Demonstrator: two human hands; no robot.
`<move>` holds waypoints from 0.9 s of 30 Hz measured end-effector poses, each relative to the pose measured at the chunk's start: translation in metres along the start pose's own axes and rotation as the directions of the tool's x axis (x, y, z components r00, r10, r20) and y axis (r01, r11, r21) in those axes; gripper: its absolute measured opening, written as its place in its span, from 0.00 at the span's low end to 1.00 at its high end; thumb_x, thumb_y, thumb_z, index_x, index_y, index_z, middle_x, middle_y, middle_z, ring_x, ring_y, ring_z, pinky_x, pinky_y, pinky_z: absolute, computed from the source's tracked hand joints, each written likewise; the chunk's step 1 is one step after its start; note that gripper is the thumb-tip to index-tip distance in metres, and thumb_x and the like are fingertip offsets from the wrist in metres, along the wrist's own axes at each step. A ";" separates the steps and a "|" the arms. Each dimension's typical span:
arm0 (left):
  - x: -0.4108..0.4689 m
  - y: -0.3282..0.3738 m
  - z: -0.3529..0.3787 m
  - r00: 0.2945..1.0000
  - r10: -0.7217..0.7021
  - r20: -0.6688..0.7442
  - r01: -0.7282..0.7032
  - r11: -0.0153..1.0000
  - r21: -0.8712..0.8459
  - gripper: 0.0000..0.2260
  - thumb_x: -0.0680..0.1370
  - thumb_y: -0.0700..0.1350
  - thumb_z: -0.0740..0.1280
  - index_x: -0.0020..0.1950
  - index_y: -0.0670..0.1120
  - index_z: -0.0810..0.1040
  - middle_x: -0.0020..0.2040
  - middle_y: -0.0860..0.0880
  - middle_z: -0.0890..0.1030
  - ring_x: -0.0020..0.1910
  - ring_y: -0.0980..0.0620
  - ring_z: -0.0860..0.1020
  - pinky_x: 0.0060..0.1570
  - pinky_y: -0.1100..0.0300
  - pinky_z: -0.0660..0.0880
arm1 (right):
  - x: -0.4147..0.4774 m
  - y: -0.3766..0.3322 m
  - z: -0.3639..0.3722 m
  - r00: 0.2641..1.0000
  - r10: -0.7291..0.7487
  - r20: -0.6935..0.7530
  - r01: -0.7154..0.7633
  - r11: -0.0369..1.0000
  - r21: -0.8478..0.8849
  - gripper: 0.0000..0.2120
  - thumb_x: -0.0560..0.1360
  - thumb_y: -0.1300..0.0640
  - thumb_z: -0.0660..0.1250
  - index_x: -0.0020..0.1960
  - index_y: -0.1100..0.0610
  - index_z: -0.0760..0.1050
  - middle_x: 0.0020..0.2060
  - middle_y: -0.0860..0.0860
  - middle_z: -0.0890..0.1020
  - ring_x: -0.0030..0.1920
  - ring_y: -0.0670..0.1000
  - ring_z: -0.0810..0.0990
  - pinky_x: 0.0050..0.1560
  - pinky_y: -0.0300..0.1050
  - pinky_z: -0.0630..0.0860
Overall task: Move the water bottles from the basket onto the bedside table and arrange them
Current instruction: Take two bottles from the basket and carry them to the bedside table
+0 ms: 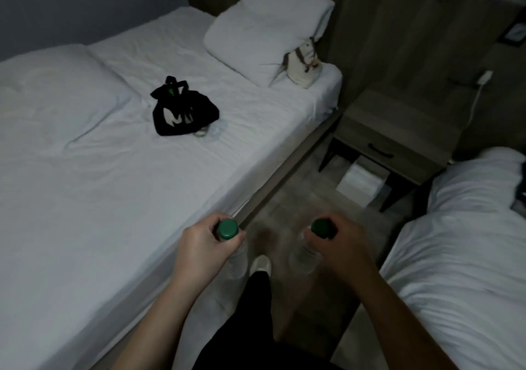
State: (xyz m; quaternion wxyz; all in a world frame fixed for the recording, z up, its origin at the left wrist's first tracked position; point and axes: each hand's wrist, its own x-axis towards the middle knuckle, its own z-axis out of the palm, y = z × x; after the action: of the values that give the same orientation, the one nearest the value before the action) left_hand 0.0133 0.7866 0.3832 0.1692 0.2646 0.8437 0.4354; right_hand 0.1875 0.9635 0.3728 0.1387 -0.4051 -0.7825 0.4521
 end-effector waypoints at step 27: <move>0.382 0.162 0.214 0.795 0.328 0.511 -0.420 0.904 0.074 0.12 0.65 0.58 0.71 0.47 0.57 0.79 0.39 0.58 0.82 0.38 0.61 0.80 0.40 0.61 0.79 | 0.333 0.051 -0.157 0.888 0.222 -0.402 -0.214 0.975 0.063 0.10 0.69 0.53 0.75 0.40 0.46 0.74 0.33 0.43 0.77 0.34 0.38 0.77 0.34 0.31 0.70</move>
State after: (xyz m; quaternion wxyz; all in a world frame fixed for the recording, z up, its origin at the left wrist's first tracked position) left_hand -0.1344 1.2298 0.3753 0.2611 0.5420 0.7404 0.2998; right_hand 0.0938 1.3230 0.3679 0.2503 -0.5742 -0.6821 0.3773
